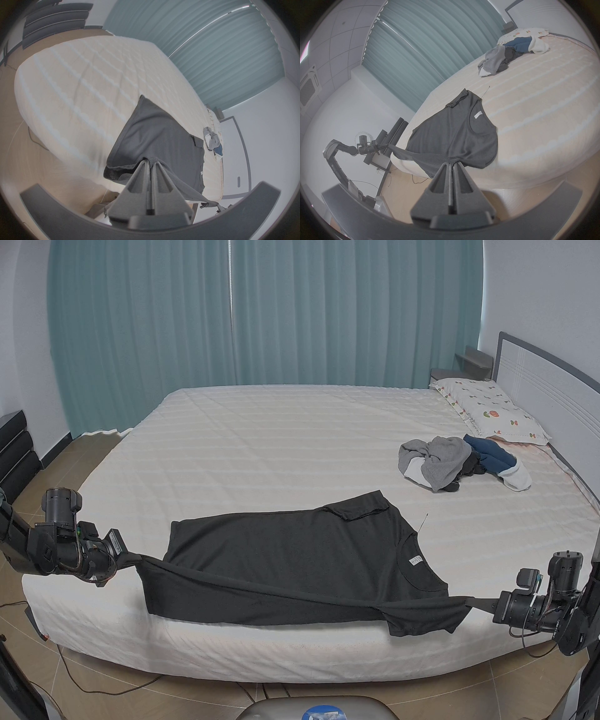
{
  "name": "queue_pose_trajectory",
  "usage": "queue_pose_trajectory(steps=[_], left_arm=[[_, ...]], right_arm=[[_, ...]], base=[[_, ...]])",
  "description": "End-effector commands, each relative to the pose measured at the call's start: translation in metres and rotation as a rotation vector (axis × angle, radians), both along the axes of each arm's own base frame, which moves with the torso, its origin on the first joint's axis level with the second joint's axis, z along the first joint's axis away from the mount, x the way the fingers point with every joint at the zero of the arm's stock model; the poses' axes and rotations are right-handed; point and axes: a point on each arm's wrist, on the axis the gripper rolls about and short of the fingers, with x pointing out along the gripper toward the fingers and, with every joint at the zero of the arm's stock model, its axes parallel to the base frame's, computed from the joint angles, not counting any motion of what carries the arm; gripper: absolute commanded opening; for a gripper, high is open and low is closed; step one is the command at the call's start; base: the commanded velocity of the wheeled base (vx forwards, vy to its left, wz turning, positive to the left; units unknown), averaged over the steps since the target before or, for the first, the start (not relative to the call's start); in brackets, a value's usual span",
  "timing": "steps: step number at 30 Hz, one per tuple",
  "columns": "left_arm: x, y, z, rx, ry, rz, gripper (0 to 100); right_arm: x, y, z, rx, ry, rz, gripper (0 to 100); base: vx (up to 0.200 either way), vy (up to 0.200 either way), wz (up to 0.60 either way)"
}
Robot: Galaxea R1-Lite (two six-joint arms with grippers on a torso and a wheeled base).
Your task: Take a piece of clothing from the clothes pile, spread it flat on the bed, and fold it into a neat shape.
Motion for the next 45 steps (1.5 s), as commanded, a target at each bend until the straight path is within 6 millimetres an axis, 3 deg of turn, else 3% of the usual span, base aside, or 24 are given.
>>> queue_pose_trajectory(steps=[1,7,19,29,45], left_arm=[[0.006,0.001,-0.006,-0.002,-0.009,0.011,0],[0.017,0.003,-0.015,-0.007,0.005,0.056,0],[0.039,0.003,-0.027,-0.066,0.038,0.096,0],[0.047,0.0,-0.038,-0.059,0.067,0.111,0],[0.062,0.002,-0.06,-0.068,0.06,0.151,0]], right_arm=[[0.015,0.003,-0.005,-0.002,-0.01,0.014,0],[0.042,0.011,-0.012,-0.036,-0.035,-0.012,0],[0.075,0.018,-0.012,-0.036,-0.044,0.006,0],[0.107,0.023,-0.013,-0.06,-0.028,-0.017,0],[0.136,0.03,-0.031,-0.071,-0.028,-0.042,0]], base=[[0.0,0.0,0.0],[0.0,0.0,0.0],[0.0,0.0,0.0],[0.0,0.0,0.0],[0.0,0.0,0.0]])
